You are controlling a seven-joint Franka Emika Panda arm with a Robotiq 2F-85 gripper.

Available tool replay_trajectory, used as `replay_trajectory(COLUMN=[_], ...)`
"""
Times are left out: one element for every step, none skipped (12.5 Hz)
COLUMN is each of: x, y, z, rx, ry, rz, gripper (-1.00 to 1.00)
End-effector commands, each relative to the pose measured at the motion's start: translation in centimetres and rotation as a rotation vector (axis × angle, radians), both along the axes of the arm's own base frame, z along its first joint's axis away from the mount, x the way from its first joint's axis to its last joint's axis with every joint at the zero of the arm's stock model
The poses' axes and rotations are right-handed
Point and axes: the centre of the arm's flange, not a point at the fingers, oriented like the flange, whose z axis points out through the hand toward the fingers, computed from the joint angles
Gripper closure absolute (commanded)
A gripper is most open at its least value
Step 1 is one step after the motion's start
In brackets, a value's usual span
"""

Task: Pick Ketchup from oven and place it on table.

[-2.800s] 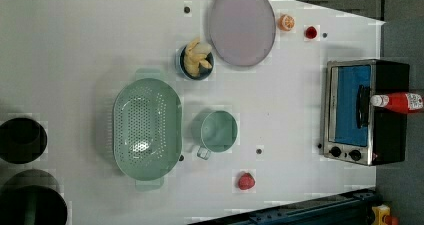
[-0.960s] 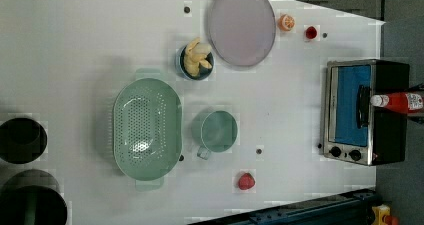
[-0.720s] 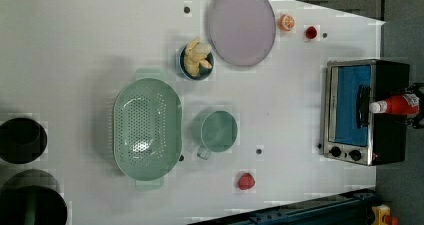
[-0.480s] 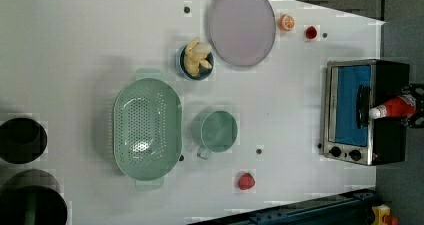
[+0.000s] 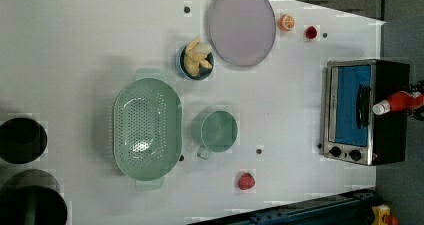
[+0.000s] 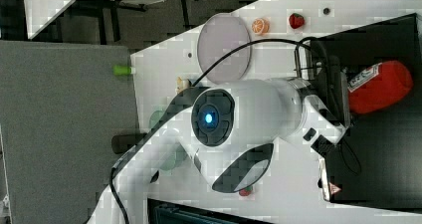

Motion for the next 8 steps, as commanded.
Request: replay_trajectory(x=[-0.9, -0.8, -0.5, -0.2, 0.3, 0.7, 1.0, 1.4], y=[-0.9, -0.8, -0.7, -0.3, 0.3, 1.0, 1.8, 2.7], z=[1.9, 2.7, 4.0, 5.7, 7.7, 9.7, 11.7, 13.7], rx=[0.01, 0.006, 0.003, 0.008, 0.018, 0.025, 0.025, 0.014], ry=[-0.026, -0.039, -0.049, -0.061, -0.069, -0.061, -0.036, -0.009], rz=[-0.054, -0.051, -0.043, -0.032, -0.017, 0.005, 0.033, 0.064], gripper=[-0.27, -0.27, -0.27, -0.27, -0.27, -0.27, -0.27, -0.27])
